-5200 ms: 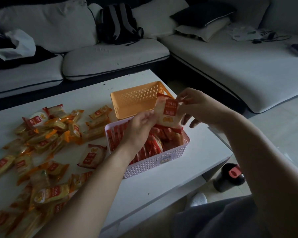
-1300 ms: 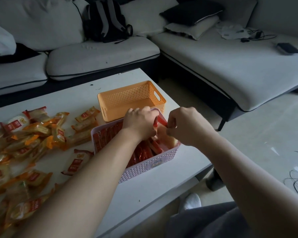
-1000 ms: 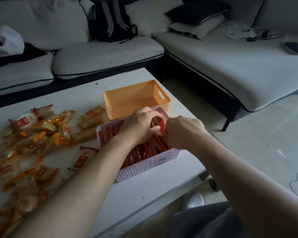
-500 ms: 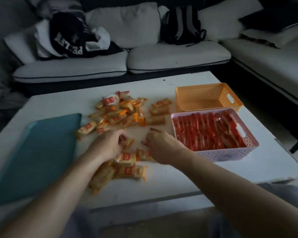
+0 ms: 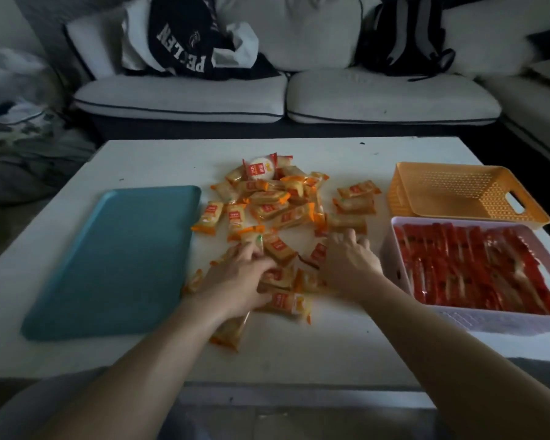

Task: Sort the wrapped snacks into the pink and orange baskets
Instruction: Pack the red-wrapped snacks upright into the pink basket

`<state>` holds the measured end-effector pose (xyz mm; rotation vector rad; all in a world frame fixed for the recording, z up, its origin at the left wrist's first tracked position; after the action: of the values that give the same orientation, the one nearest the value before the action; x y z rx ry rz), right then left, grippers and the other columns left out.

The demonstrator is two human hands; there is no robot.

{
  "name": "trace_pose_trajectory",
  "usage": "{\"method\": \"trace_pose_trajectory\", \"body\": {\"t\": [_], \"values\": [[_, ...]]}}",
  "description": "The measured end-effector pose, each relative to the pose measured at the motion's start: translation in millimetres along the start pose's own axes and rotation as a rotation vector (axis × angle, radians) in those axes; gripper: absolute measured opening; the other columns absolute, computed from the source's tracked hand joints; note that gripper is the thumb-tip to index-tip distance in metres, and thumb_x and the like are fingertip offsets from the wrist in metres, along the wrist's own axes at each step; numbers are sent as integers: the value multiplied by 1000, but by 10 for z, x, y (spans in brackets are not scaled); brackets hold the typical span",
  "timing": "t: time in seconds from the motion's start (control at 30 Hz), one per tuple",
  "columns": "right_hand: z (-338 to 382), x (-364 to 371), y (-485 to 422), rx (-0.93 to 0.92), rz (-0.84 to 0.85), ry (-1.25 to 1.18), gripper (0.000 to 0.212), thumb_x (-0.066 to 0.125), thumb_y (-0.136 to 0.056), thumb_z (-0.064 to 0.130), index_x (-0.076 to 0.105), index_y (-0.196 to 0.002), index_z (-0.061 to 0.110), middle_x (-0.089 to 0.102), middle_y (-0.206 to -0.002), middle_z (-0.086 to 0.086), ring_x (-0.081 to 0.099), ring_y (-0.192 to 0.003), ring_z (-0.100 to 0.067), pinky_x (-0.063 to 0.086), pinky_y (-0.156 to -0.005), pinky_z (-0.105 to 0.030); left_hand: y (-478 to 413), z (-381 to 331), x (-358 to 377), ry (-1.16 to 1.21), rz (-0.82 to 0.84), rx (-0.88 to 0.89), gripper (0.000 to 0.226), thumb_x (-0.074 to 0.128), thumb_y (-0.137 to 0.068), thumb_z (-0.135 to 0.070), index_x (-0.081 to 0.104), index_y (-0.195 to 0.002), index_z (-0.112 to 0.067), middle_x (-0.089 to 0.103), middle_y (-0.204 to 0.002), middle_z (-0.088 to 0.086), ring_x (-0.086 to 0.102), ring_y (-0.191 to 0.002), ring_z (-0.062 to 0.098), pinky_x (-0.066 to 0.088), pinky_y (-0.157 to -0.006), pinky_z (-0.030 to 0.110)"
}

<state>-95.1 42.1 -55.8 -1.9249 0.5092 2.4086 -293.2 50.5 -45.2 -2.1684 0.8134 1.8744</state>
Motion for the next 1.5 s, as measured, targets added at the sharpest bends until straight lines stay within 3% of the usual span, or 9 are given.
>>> {"method": "trace_pose_trajectory", "body": {"t": [0.2, 0.33, 0.47, 0.57, 0.67, 0.8, 1.13, 1.3, 1.5], "values": [[53, 24, -269, 32, 68, -137, 93, 66, -84, 64, 30, -148, 6, 42, -143, -20, 43, -133, -41, 42, -107, -49, -99, 667, -494, 396, -301, -181, 14, 68, -91, -26, 68, -94, -40, 63, -96, -12, 66, -93, 16, 46, -73, 29], [149, -235, -341, -7, -37, -101, 36, 65, -85, 34, 58, -115, 15, 60, -120, -10, 64, -101, -31, 59, -81, -44, -157, 763, -520, 604, -355, -198, 18, 77, -86, -28, 69, -101, -33, 68, -105, -16, 64, -99, 6, 50, -87, 26], [561, -530, -238, -274, -93, -335, 22, 66, -91, 24, 63, -113, 20, 56, -98, 7, 60, -93, -18, 48, -74, -27, -275, 443, -401, 809, -248, -85, 85, 85, -64, -64, 53, -137, -34, 58, -132, -13, 57, -120, 8, 48, -104, 34], [818, -608, -102, -414, 4, -675, 26, 67, -95, 19, 65, -121, 22, 63, -97, 20, 63, -93, -5, 50, -80, -20, -346, 298, -477, 914, -293, -58, 58, 87, -76, -40, 57, -126, -37, 66, -121, -13, 64, -110, 6, 50, -89, 17], [561, -604, -298, -191, -44, -857, 30, 60, -96, 14, 67, -125, 18, 69, -111, 6, 63, -99, -12, 49, -84, -27, -432, 362, -565, 897, -398, -132, 34, 81, -84, -33, 63, -113, -30, 69, -106, -16, 64, -97, 4, 45, -69, 15], [-4, -744, -834, 70, -154, -567, 45, 48, -95, 7, 59, -138, 12, 62, -134, -9, 58, -119, -27, 46, -89, -32, -728, 691, -548, 1083, -475, -345, 40, 85, -80, -35, 63, -111, -22, 72, -107, -2, 69, -95, 18, 56, -78, 34], [-709, -510, -2199, 264, 60, 33, 55, 54, -96, 41, 45, -140, 8, 41, -146, -23, 48, -126, -42, 46, -102, -47, -2195, 1189, -1070, 1044, -504, -478, 47, 77, -89, -36, 63, -128, -14, 70, -115, 6, 68, -95, 19, 51, -69, 23], [-669, -435, -2469, 235, 189, 268, 45, 70, -71, 61, 54, -87, 23, 61, -121, -7, 52, -120, -36, 39, -106, -55, -2837, 1086, -980, 704, -173, -311, 49, 78, -84, -49, 67, -120, -18, 70, -116, 3, 67, -102, 22, 53, -91, 35], [232, -971, -2913, -45, -164, -155, 27, 52, -97, 17, 63, -120, 11, 61, -132, -13, 59, -113, -31, 50, -93, -39, -2934, 1128, -891, 548, -170, -198, 40, 83, -81, -44, 74, -111, -19, 73, -103, -1, 67, -94, 18, 51, -78, 32]]}}
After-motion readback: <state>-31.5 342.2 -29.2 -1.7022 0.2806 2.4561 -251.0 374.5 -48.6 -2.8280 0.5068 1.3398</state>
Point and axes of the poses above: each hand's wrist, its own y-axis away from the middle knuckle, its own x-axis out of the palm, z = x × y, the point moved 7 cm from there along -y, towards the middle knuckle
